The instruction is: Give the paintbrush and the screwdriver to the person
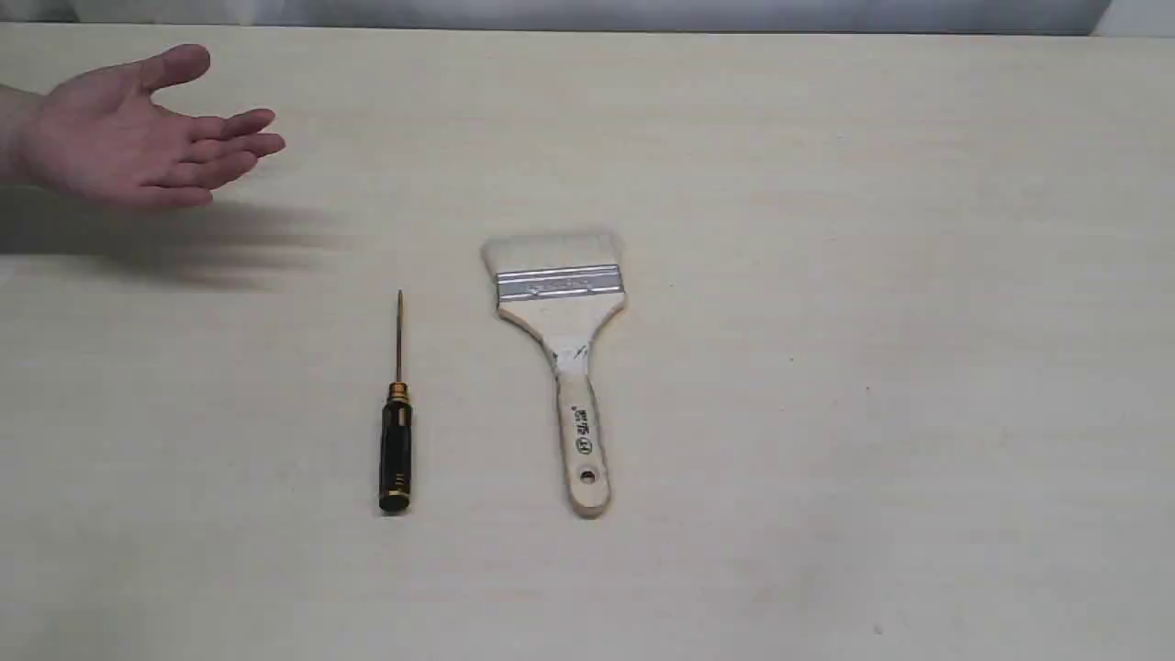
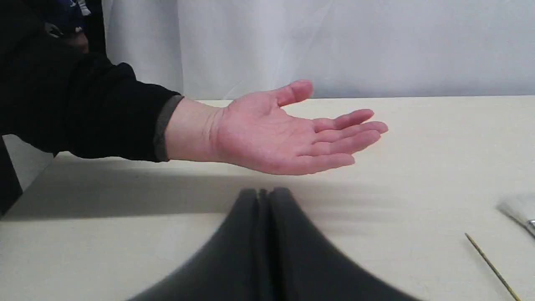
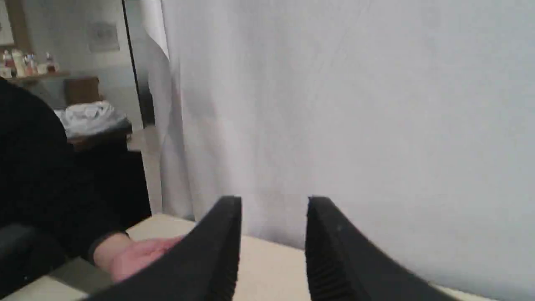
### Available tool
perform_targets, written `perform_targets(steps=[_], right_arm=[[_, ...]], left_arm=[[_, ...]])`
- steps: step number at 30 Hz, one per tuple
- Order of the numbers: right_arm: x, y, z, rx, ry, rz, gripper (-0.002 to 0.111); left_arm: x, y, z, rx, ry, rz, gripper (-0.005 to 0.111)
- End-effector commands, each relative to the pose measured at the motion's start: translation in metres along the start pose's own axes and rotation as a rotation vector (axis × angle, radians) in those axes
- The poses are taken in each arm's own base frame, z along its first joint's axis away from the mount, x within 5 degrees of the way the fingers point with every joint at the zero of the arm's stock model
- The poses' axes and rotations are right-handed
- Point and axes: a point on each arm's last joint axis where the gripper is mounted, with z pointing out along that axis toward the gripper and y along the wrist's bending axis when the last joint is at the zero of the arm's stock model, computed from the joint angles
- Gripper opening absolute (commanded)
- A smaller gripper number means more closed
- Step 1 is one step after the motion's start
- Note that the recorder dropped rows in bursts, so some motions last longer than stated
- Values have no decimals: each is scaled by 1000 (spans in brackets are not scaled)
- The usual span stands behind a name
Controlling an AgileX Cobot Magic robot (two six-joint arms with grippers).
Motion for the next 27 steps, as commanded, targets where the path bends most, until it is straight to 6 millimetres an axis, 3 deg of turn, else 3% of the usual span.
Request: perform_targets(steps=[1,7,12,18,23,27], right_arm=[[-8,-10,20,8,88,63,30],[-12,-20,50,-68,178,111,30],[0,-26,66,-127,262,139,30],[7,-1,74,-293,266,-69,30],[7,8,87,-160,210,-129,30],[17,21,101,-124,213,-275,31]], left_arm=[[0,-1,0,10,-6,-5,0],[0,-1,0,10,-8,-5,0],[0,-1,0,9,-7,-2,0],[0,-1,0,9,-7,-2,0],[0,-1,0,9,-7,-2,0],[0,-1,0,9,-7,-2,0]])
